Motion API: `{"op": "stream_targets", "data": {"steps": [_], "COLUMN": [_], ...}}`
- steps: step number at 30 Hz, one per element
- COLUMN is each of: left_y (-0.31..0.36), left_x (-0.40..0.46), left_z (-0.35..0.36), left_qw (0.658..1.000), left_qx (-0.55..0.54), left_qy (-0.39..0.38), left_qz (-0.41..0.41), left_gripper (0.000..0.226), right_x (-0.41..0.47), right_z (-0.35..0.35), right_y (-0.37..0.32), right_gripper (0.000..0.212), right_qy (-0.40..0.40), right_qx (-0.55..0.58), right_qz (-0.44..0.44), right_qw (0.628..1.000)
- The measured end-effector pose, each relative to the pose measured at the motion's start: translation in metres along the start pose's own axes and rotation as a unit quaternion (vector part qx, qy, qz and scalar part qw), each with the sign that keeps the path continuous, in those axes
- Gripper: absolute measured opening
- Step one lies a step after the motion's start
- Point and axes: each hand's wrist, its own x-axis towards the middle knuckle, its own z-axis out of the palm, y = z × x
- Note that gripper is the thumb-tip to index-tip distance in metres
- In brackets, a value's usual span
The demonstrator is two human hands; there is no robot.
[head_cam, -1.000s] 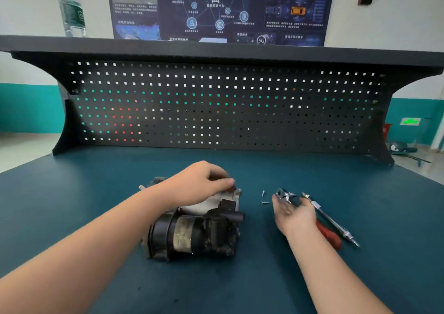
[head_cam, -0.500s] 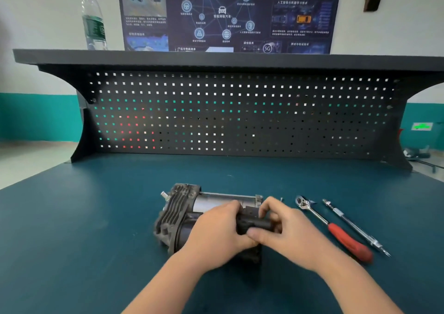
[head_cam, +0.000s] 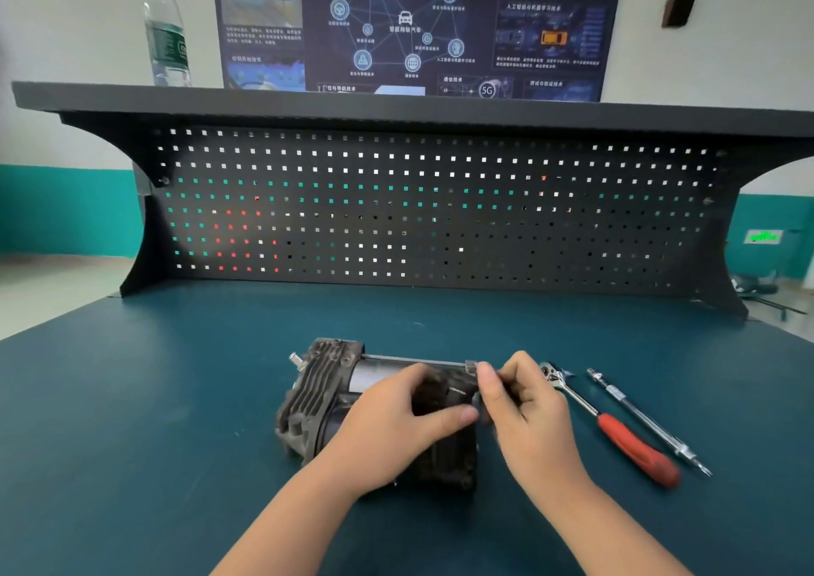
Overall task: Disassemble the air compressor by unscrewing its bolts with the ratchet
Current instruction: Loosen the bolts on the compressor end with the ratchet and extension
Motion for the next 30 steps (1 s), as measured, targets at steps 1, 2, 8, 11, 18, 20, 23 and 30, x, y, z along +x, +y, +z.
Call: {"op": "stream_targets", "data": {"steps": [1,2,8,11,18,20,23,30], "left_y": [-0.001,-0.001,-0.005,-0.003,-0.01,-0.011,-0.011,-0.013], "left_x": [0.0,0.0,-0.006,-0.004,0.005,0.007,0.006,0.006], "left_z": [0.0,0.001,0.016,0.022,0.03,0.031,0.033,0.034], "left_qw": [1.0,0.999,0.976,0.944,0.899,0.897,0.897,0.905], "left_qx": [0.012,0.03,0.184,0.293,0.338,0.338,0.349,0.327], "left_qy": [0.002,0.002,0.075,0.099,0.195,0.203,0.198,0.196], "left_qz": [0.003,0.009,0.088,0.118,0.199,0.199,0.187,0.185], "left_gripper": [0.04,0.04,0.047,0.056,0.033,0.032,0.033,0.032], "right_x": [0.002,0.005,0.069,0.106,0.156,0.164,0.173,0.169], "right_z": [0.0,-0.002,-0.035,-0.045,-0.015,0.003,0.02,0.009], "right_y": [-0.002,-0.003,0.03,0.07,0.137,0.15,0.157,0.145], "right_gripper": [0.038,0.039,0.027,0.024,0.037,0.041,0.033,0.027], "right_qy": [0.028,0.062,0.223,0.187,0.167,0.156,0.156,0.058], "right_qx": [0.027,0.059,0.224,0.118,-0.044,-0.017,0.031,0.062], "right_qz": [0.026,0.054,0.246,0.318,0.404,0.444,0.492,0.573], "right_qw": [0.999,0.995,0.916,0.922,0.898,0.882,0.856,0.815]}}
